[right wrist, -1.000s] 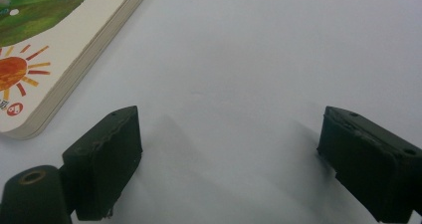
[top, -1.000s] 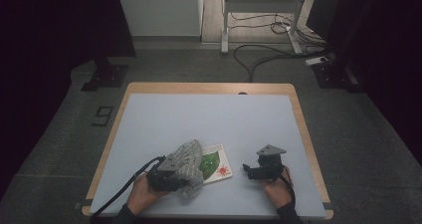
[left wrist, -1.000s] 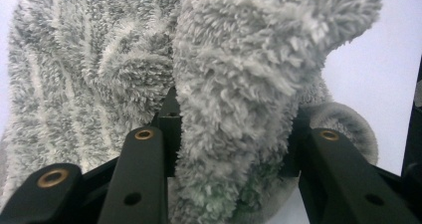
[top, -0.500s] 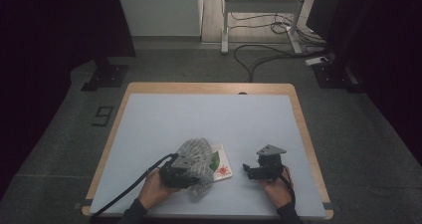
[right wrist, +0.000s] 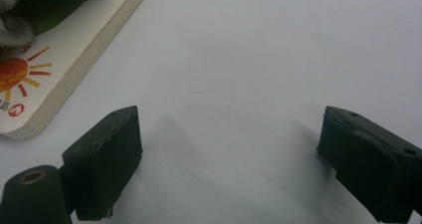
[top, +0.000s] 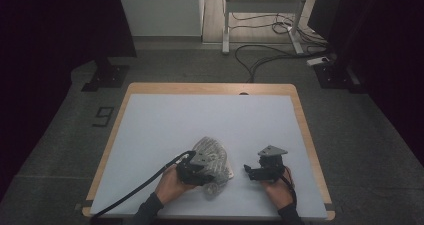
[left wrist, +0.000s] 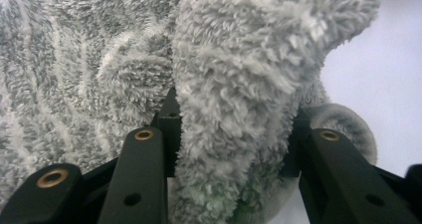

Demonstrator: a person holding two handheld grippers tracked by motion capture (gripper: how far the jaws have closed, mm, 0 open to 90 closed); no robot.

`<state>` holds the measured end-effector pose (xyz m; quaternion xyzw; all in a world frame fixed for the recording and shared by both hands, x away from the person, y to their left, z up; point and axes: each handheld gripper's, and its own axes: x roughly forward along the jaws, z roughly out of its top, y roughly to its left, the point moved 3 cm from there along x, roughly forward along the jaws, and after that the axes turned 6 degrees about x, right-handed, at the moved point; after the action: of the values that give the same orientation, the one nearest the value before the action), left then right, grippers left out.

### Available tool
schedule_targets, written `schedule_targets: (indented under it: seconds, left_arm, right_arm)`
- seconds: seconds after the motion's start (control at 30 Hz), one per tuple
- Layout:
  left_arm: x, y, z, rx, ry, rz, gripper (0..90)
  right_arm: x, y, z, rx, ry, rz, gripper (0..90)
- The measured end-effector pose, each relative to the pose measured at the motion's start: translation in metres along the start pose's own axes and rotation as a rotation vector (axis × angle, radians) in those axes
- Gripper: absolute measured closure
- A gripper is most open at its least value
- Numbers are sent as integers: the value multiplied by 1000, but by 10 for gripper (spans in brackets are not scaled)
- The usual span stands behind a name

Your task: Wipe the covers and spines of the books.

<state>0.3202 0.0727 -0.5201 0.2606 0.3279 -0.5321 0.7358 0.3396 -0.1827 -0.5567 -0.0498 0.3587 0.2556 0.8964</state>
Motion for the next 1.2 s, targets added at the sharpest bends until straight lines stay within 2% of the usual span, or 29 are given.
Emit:
schedule_targets:
  seconds: [0.17,0.37,0.57,0.83,0.97,1.2]
  left_arm:
    - [11,0,12,3,3,-10,591]
    - [24,-1,28,28,23,-19,591]
    - [35,0,40,14,20,-25,587]
    - [32,4,38,4,-2,-52,581]
    - [26,9,39,-27,-27,-72,581]
    - [10,12,41,-8,-31,-35,579]
  right_arm:
    - [0,0,0,0,0,0,91]
    - [0,0,0,0,0,0,91]
    - [0,0,0,0,0,0,91]
    - [0,0,0,-1,-1,1,93]
    - [0,0,0,1,-1,2,94]
    - [0,0,0,0,-2,2,96]
